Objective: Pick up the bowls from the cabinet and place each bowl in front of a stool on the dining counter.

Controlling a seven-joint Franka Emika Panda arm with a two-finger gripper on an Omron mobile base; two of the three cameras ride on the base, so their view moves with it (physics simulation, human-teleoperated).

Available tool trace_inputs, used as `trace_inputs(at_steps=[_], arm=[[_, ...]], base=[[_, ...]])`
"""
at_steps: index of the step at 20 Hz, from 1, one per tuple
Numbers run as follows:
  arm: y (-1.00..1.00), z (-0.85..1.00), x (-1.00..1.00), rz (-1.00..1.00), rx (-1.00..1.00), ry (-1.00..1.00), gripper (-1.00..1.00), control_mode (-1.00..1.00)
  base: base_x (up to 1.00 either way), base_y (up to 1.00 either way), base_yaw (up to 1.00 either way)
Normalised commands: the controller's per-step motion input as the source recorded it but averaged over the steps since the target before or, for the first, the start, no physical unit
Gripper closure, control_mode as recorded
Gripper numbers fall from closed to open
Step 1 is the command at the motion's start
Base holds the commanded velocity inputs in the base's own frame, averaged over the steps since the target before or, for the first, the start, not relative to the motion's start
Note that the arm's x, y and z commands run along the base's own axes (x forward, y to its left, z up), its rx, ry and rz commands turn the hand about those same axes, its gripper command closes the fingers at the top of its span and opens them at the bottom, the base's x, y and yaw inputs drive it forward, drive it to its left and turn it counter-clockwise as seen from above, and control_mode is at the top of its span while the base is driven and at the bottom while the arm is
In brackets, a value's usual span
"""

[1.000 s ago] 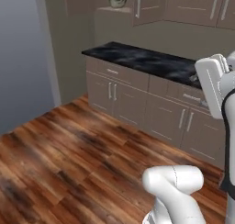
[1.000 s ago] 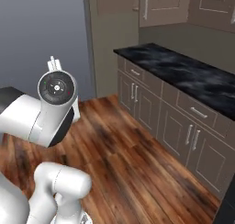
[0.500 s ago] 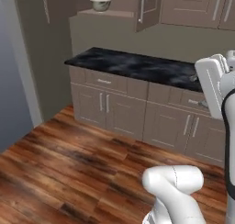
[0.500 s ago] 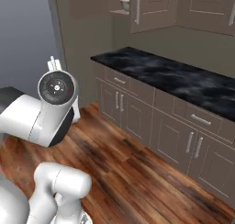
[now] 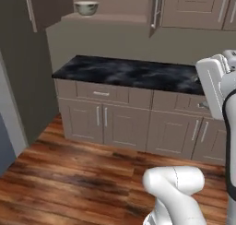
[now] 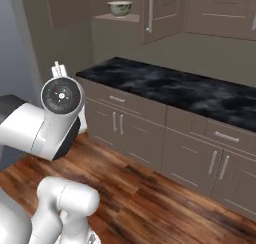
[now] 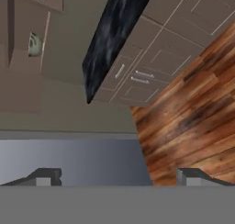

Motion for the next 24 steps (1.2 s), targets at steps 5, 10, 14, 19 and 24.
trace_inputs(at_steps=[5,10,14,19,24], arm=[[0.0,0.0,0.0,0.0,0.0,0.0,-1.0,1.0],[0.0,0.0,0.0,0.0,0.0,0.0,-1.0,1.0],[0.0,0.0,0.0,0.0,0.0,0.0,-1.0,1.0],[0.0,0.0,0.0,0.0,0.0,0.0,-1.0,1.0],[0.0,0.0,0.0,0.0,0.0,0.0,-1.0,1.0]], base=[[0.9,0.88,-0.44],[0.74,0.92,-0.5],[0.52,1.0,-0.5],[0.0,1.0,-0.37],[0.3,0.8,-0.26]])
